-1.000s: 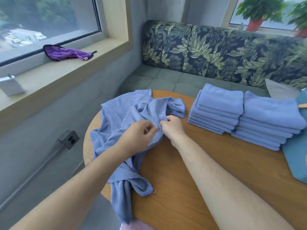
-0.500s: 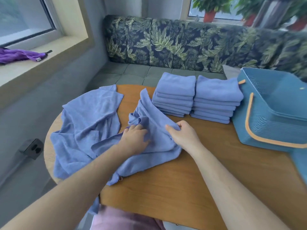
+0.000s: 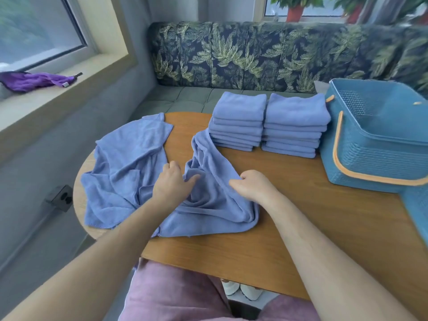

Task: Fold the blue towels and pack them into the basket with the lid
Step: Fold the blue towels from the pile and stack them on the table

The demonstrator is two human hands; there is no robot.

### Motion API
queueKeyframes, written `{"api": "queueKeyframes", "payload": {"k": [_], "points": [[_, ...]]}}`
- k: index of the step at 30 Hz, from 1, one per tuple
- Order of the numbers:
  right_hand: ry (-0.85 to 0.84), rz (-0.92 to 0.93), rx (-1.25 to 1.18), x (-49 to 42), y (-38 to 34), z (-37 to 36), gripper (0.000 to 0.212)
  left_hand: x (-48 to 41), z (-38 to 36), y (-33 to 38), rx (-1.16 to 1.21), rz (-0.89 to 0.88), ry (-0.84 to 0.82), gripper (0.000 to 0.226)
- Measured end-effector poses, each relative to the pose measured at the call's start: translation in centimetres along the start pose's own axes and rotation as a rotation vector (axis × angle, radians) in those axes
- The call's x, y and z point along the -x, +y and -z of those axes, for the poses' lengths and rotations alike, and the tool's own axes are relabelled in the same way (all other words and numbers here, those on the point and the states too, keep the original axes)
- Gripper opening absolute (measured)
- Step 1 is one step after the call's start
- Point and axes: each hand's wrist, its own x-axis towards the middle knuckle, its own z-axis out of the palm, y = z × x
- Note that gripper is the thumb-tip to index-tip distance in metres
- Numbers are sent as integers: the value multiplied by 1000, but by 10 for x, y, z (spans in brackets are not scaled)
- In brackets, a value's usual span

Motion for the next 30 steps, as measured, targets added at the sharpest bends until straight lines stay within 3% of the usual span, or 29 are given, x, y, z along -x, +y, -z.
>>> {"api": "queueKeyframes", "payload": {"k": [6, 12, 18, 20, 22, 25, 27, 28, 30], "points": [[84, 97, -141, -7, -14, 0, 27, -13, 1, 14, 223, -14, -30, 41], [298, 80, -624, 9, -31, 42, 12, -19, 52, 34, 688, 35, 76, 27], [381, 75, -808, 7, -33, 98, 15, -32, 97, 46, 730, 7, 183, 20], [414, 60, -867, 18, -35, 121, 9, -36, 112, 58, 800, -12, 174, 16], [457, 62, -917, 31, -37, 145, 19, -38, 127, 73, 942, -27, 109, 11], [518, 128, -911, 51, -37, 174, 11, -33, 144, 93, 1129, -24, 64, 22], [548, 136, -869, 65, -37, 191, 31, -27, 156, 106, 1170, -31, 45, 30], [558, 144, -852, 71, -36, 200, 32, -23, 162, 111, 1185, -43, 9, 35], [532, 188, -801, 88, -40, 217, 17, -13, 174, 119, 1237, -86, -106, 46]]}}
